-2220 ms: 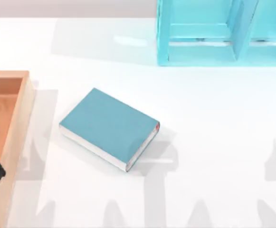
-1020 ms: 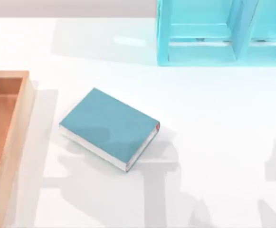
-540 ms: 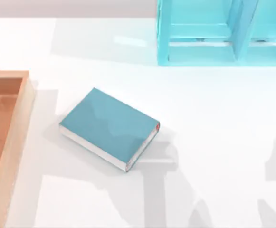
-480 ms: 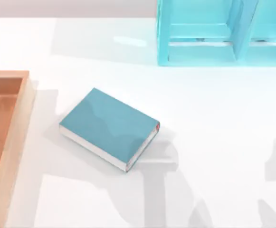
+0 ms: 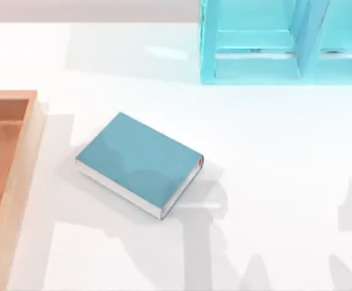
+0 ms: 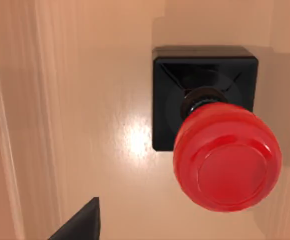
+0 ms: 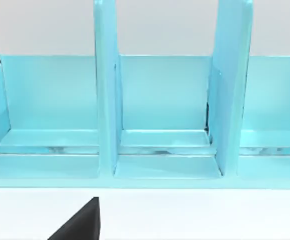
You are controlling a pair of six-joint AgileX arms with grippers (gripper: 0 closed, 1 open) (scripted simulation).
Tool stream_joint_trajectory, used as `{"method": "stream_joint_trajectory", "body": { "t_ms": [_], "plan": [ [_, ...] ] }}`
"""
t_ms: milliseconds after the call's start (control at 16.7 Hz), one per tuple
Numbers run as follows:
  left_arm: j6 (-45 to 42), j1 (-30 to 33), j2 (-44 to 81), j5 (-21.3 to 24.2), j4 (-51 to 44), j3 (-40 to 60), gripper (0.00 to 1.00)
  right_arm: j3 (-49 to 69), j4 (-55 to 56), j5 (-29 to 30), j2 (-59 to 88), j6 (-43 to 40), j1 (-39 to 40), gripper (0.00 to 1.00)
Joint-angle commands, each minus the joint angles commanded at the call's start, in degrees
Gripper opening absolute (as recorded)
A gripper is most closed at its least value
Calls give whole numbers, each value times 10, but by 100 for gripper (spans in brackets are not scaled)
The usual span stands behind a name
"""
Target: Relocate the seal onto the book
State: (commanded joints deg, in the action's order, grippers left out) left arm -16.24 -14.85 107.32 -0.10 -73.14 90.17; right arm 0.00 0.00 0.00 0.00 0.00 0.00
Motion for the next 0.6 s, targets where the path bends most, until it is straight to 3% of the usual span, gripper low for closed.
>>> {"method": "stream_joint_trajectory", "body": {
  "t_ms": [360, 600],
  "plan": [
    [-3, -3, 27, 0, 158, -124, 100, 0, 0, 0, 0, 0, 0, 100],
    [-4, -3, 32, 0, 175, -140, 100, 0, 0, 0, 0, 0, 0, 100]
  ]
}}
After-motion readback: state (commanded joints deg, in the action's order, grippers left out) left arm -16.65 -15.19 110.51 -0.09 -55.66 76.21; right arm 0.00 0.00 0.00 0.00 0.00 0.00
